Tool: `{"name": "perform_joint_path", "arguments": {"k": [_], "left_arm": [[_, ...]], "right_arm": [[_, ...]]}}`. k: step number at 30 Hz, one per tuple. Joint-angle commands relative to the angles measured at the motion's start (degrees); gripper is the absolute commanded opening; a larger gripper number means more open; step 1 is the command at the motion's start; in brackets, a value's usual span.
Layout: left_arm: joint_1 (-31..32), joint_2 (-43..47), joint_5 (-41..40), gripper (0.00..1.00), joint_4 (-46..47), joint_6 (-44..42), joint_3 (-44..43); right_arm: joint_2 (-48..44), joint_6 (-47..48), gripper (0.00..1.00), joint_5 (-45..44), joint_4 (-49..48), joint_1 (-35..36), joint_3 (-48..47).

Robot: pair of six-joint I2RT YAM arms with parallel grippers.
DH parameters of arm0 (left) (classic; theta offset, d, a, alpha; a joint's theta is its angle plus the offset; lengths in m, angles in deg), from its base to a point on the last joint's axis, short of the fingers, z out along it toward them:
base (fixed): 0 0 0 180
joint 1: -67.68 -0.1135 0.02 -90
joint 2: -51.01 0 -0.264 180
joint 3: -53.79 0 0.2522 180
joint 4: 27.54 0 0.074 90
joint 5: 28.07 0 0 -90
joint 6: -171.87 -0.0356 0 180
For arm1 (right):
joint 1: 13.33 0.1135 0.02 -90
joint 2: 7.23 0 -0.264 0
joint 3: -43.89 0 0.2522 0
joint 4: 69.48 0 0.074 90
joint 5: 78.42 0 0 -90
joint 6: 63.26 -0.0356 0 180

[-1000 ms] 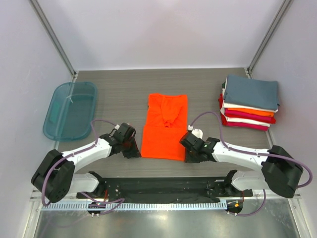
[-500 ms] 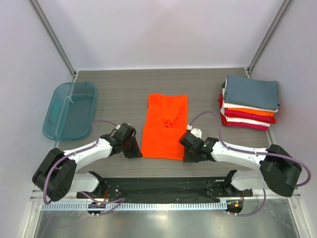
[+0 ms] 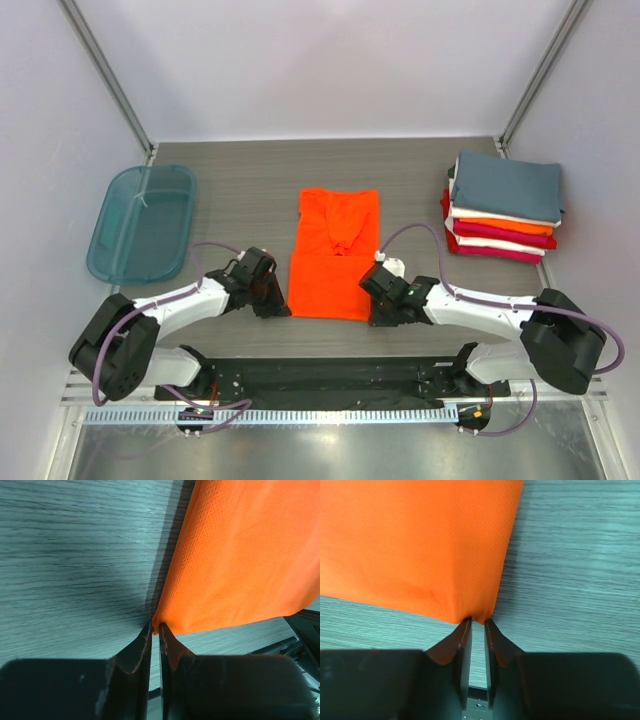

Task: Fold and stack the t-shirts
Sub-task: Fold the tshirt

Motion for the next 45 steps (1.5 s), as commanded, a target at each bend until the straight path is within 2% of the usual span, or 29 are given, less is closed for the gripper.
{"name": "perform_joint_path", "arguments": {"k": [1, 3, 5, 16, 22, 26, 39, 45], "left_arm": [[-0.20, -0.96, -1.58, 0.11, -0.76, -0.53, 0.90], [-0.20, -0.35, -1.94, 0.13, -1.28, -0.44, 0.82], [-0.11, 0.36, -2.02, 0.15, -1.81, -0.71, 0.90], [-0.20, 4.22, -4.04, 0.19, -8.57, -2.20, -2.87], [-0.20, 4.93, -3.26, 0.20, -8.50, -2.20, -3.75], [-0.11, 4.50, -2.82, 0.25, -7.70, -2.03, -3.49], [2.00, 0.01, -1.94, 0.25, -3.31, -0.45, -2.35], [2.44, -1.22, -3.08, 0.25, -1.91, 0.08, -2.35]], "right_arm": [[1.28, -0.45, 0.23, -2.10, -0.64, 0.00, -0.96], [1.11, -0.45, 0.31, -3.16, 0.68, 0.00, -1.05], [0.84, -0.45, 0.33, -3.43, 0.95, 0.00, -0.87], [-2.58, -0.80, 0.34, -6.77, 3.23, -0.17, -2.19], [-2.59, -0.01, 0.36, -6.77, 3.41, -0.70, -2.89], [-1.54, 0.43, 0.36, -6.68, 3.24, -0.70, -3.68], [0.49, 0.69, 0.31, -3.25, 0.60, -0.79, -1.14], [0.05, 1.22, 0.21, -3.25, 0.68, -0.79, -0.79]]}}
